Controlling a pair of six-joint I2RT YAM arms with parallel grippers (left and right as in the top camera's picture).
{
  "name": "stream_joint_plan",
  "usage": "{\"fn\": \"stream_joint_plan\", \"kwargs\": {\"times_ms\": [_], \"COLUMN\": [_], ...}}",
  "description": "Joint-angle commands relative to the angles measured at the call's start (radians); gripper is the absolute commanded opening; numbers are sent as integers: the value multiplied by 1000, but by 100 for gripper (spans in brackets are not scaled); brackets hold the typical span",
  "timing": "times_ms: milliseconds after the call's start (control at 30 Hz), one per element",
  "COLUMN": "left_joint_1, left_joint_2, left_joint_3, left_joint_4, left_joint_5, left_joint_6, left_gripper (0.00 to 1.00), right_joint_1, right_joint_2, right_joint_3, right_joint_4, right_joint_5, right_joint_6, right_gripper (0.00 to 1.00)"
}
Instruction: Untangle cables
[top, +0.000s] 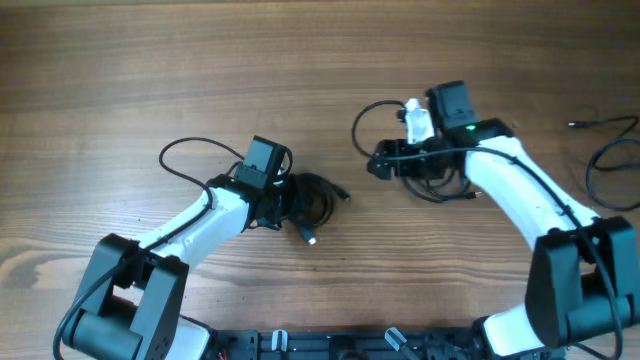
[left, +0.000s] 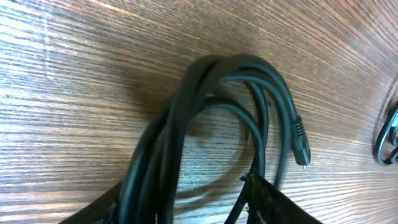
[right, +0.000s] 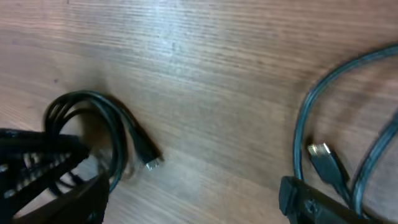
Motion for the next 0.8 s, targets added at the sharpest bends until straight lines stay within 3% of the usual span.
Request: {"fn": "stream_joint_plan", "kwargs": {"times_ms": [0, 100, 267, 500, 667, 733, 767], "left_joint_1": [2, 2, 2, 2, 2, 2, 2], "left_joint_2": [10, 10, 10, 10, 10, 10, 10], "left_joint_3": [-5, -5, -5, -5, -5, -5, -5], "left_joint_4": [3, 3, 3, 3, 3, 6, 7], "left_joint_5": [8, 4, 4, 4, 4, 4, 8], "left_joint_6": [8, 9, 9, 9, 29, 66, 108], "left_gripper": [64, 76, 75, 68, 50, 51, 56], "right_joint_1": [18, -5, -142, -514, -540, -500, -477], "right_joint_2": [78, 190, 242, 243, 200, 121, 68], "right_joint_3": [3, 3, 3, 4, 95, 163, 177], "right_joint_4": [35, 32, -71, -12, -131, -206, -211], "right_joint_5": [167, 258, 515, 446, 265, 208, 181], "right_joint_6": [2, 29, 111, 106, 72, 50, 38], "right_gripper": [91, 93, 96, 100, 99, 99, 100]}}
